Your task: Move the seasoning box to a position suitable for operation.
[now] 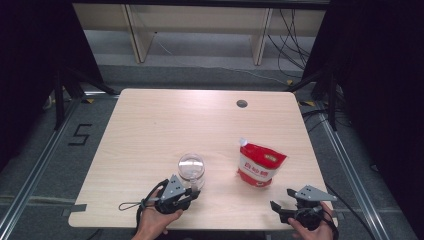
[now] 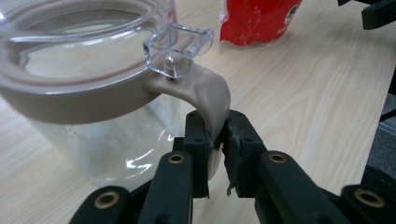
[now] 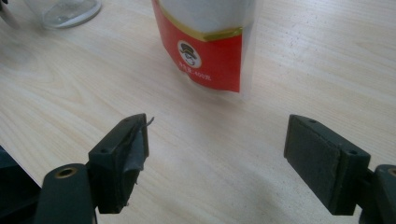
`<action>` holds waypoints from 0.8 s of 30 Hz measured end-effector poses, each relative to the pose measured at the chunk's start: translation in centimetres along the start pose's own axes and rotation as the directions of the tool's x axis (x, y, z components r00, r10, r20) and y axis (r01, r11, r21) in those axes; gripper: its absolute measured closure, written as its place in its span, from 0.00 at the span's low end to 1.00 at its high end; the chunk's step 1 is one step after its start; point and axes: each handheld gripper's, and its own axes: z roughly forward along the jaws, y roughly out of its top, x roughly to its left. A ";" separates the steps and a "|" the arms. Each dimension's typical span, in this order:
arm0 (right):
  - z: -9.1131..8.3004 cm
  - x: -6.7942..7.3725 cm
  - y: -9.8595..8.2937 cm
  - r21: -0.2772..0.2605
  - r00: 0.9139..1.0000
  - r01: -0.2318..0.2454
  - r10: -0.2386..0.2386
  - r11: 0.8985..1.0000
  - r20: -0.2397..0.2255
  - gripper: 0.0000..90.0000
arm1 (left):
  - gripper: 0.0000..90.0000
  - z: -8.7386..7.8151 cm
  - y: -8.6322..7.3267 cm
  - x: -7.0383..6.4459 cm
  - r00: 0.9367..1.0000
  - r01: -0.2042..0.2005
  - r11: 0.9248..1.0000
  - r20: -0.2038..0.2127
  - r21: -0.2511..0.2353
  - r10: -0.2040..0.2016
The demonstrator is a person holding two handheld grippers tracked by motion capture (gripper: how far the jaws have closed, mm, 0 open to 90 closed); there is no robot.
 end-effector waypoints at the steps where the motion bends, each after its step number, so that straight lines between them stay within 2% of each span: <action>1: 0.0 0.0 0.0 -0.001 1.000 0.000 0.000 1.000 -0.005 0.25 | 0.87 -0.2 -0.1 0.2 1.000 0.002 1.000 0.001 -0.005 -0.002; 5: 0.1 0.0 0.0 -0.006 1.000 0.005 -0.005 1.000 -0.011 0.25 | 0.86 -1.4 -0.8 0.9 1.000 0.016 1.000 -0.007 -0.006 -0.016; 6: 0.1 0.0 0.0 -0.003 1.000 0.002 -0.002 1.000 -0.012 0.25 | 0.86 -1.7 -0.8 1.1 1.000 0.006 1.000 -0.016 0.010 -0.006; 7: 0.1 0.0 0.0 -0.001 1.000 0.000 0.000 1.000 -0.012 0.25 | 0.85 -1.9 -1.0 1.2 1.000 0.016 1.000 -0.020 0.003 -0.016; 10: 0.1 0.0 0.0 0.000 1.000 -0.008 0.008 1.000 -0.011 0.25 | 0.84 -2.6 -1.3 1.8 0.999 0.003 1.000 -0.038 0.013 -0.002; 11: 0.0 0.0 0.0 -0.001 1.000 -0.008 0.008 1.000 -0.010 0.25 | 0.84 -2.9 -1.7 1.9 0.999 0.023 1.000 -0.043 -0.010 -0.024; 12: 0.1 0.0 0.0 0.000 1.000 -0.008 0.008 1.000 -0.010 0.25 | 0.83 -3.3 -1.8 2.0 0.998 0.030 1.000 -0.054 -0.003 -0.030; 14: 0.1 0.0 0.0 -0.004 1.000 -0.002 0.002 1.000 -0.008 0.25 | 0.83 -3.7 -1.9 2.5 0.998 0.001 1.000 -0.065 0.007 -0.001; 17: 0.1 0.0 0.0 -0.002 1.000 -0.008 0.008 1.000 -0.011 0.25 | 0.82 -4.1 -2.2 2.9 0.997 0.001 1.000 -0.078 0.004 -0.001; 18: 0.1 0.0 0.0 -0.003 1.000 -0.007 0.007 1.000 -0.013 0.25 | 0.82 -4.4 -2.4 3.0 0.994 0.041 0.999 -0.105 -0.011 -0.042; 19: 0.1 0.0 0.0 -0.001 1.000 -0.006 0.006 1.000 -0.011 0.25 | 0.81 -4.5 -2.4 3.3 0.993 0.026 1.000 -0.111 -0.001 -0.026; 24: 0.2 0.0 0.0 -0.005 1.000 0.001 -0.001 1.000 -0.014 0.25 | 0.81 -4.8 -2.6 3.9 0.989 0.039 0.999 -0.142 -0.007 -0.039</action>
